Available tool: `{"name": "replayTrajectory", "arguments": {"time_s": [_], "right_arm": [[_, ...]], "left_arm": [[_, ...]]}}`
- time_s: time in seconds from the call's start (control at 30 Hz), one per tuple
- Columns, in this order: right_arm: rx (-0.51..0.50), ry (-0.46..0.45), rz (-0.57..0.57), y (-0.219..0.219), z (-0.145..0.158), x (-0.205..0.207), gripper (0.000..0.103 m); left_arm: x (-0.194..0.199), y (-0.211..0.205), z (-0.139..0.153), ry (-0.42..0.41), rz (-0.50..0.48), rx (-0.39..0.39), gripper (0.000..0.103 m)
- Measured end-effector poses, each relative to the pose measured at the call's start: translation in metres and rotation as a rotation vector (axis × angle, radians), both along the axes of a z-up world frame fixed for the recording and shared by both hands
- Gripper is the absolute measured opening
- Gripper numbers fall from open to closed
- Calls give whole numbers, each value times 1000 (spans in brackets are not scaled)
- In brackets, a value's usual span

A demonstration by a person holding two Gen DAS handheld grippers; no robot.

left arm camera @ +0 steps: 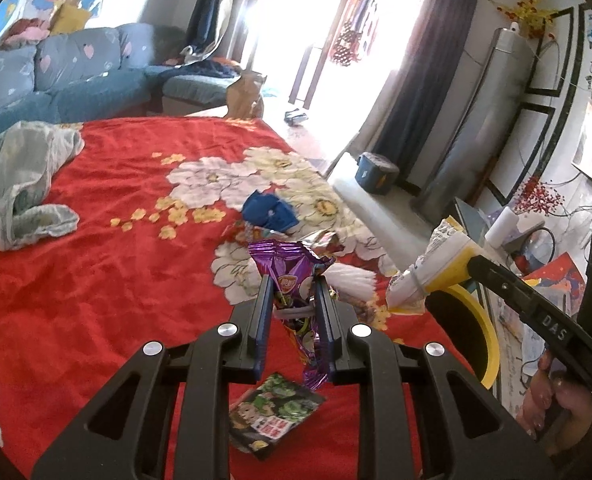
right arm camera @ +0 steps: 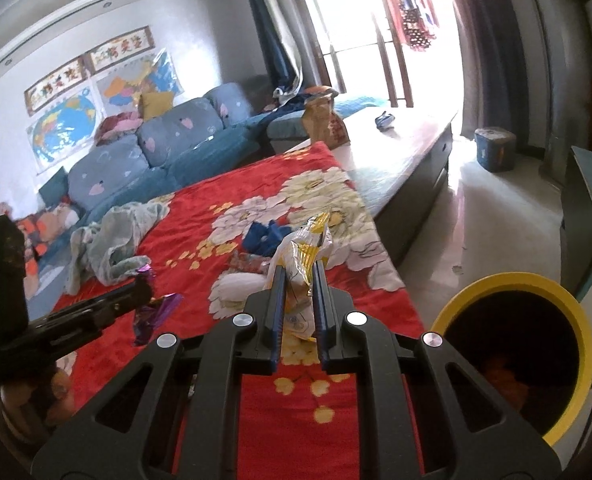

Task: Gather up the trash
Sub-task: 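Carry the purple wrapper and yellow-white wrapper with both tools over the bin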

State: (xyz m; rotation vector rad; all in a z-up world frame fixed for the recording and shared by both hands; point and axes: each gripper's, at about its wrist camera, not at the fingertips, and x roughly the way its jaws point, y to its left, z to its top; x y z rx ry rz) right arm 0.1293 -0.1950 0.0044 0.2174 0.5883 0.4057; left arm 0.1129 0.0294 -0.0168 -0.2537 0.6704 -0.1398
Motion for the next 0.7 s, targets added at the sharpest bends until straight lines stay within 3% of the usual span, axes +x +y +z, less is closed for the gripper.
{"name": "replayTrajectory", "arguments": {"time_s": [0.7], "right_arm": [[43,-25,-118,-56,8,4,8]], "left_arm": [[-4,-44,13,-37,-80,43,20]]}}
